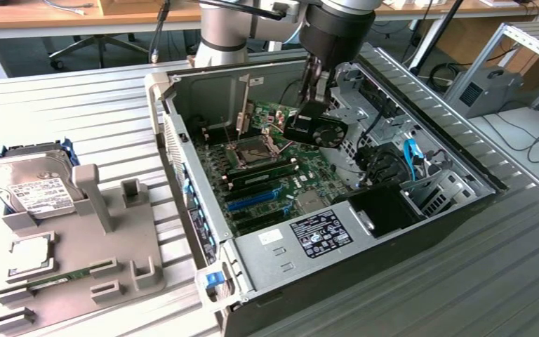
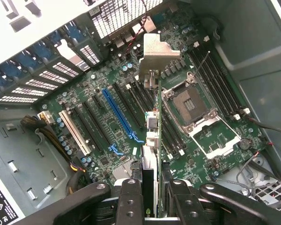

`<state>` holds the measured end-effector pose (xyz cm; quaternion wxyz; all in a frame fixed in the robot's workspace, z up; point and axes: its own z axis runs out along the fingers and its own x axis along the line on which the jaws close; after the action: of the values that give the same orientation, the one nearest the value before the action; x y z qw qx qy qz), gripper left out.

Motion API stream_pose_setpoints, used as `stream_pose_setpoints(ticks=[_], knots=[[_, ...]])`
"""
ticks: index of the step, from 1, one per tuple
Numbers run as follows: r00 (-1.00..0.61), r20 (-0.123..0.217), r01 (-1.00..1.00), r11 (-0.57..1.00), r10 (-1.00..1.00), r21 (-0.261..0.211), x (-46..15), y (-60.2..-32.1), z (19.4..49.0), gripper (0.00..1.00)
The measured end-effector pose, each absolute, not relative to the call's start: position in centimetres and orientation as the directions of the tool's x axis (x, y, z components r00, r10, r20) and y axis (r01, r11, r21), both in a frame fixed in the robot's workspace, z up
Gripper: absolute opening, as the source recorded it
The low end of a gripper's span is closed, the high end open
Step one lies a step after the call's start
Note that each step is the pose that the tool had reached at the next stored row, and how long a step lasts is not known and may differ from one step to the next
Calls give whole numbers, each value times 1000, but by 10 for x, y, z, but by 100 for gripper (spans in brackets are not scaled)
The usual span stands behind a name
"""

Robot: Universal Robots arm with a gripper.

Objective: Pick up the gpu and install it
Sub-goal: 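Insert the gpu into the slot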

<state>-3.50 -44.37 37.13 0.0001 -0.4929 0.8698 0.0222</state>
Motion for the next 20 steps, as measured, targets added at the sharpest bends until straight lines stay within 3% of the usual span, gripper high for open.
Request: stream_pose_setpoints(ticks=[20], knots=[[-484,-22,-875,483,-875,39,-35,-444,371,26]])
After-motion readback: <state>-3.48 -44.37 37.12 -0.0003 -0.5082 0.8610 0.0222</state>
